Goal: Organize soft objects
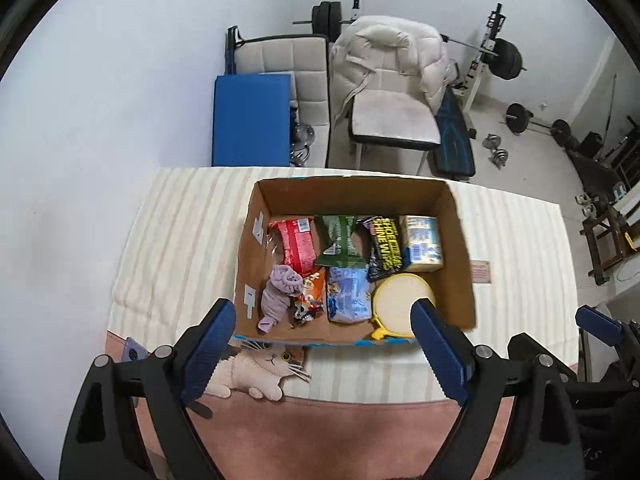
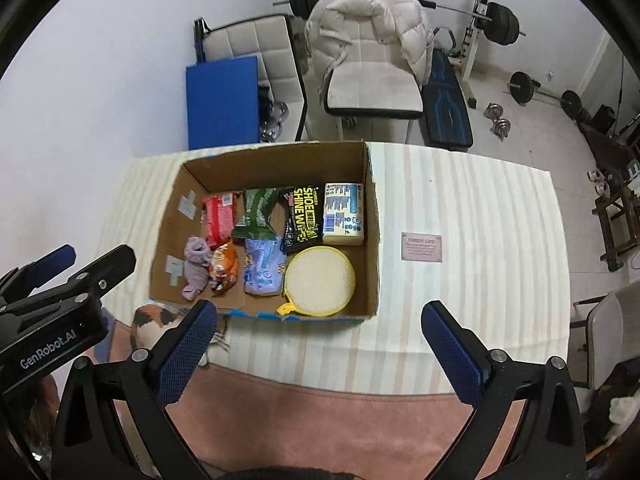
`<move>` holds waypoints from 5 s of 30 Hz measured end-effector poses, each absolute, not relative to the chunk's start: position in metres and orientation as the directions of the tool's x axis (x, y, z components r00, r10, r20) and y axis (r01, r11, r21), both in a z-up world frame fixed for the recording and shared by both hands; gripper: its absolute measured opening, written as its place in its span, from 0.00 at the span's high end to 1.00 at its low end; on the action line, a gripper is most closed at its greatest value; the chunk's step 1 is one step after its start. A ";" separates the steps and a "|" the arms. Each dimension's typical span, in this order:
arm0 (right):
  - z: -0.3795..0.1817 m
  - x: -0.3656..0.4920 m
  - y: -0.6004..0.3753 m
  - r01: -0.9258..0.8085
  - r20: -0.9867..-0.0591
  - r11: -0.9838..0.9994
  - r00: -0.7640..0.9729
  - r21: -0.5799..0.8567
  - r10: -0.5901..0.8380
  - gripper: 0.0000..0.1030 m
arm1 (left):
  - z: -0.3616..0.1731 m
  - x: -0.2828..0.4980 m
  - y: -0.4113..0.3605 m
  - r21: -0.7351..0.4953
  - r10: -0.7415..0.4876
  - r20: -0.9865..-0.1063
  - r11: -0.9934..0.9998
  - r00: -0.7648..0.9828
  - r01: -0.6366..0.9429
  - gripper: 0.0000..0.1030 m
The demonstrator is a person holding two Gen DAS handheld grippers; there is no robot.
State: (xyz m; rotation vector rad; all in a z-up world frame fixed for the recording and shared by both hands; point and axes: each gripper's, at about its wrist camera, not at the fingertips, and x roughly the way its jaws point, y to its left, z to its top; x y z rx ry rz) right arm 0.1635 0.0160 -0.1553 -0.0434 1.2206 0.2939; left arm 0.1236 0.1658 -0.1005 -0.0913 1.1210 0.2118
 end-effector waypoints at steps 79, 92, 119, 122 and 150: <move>-0.017 0.054 -0.037 -0.225 -0.803 0.974 0.583 -0.011 0.126 0.00 | -0.013 0.025 0.135 0.005 0.156 -0.797 0.968 0.584 -0.252 0.00; -0.013 0.053 -0.039 -0.214 -0.797 0.977 0.592 -0.016 0.117 0.00 | -0.013 0.027 0.137 0.001 0.149 -0.797 0.970 0.585 -0.245 0.00; -0.015 0.050 -0.036 -0.203 -0.794 0.979 0.599 -0.026 0.103 0.00 | -0.014 0.028 0.135 0.000 0.141 -0.802 0.972 0.580 -0.236 0.00; -0.016 0.049 -0.036 -0.201 -0.794 0.979 0.599 -0.026 0.102 0.00 | -0.014 0.028 0.135 0.000 0.139 -0.803 0.973 0.579 -0.233 0.00; -0.020 0.048 -0.037 -0.190 -0.793 0.981 0.602 -0.027 0.095 0.00 | -0.017 0.028 0.135 -0.001 0.138 -0.801 0.973 0.583 -0.232 0.00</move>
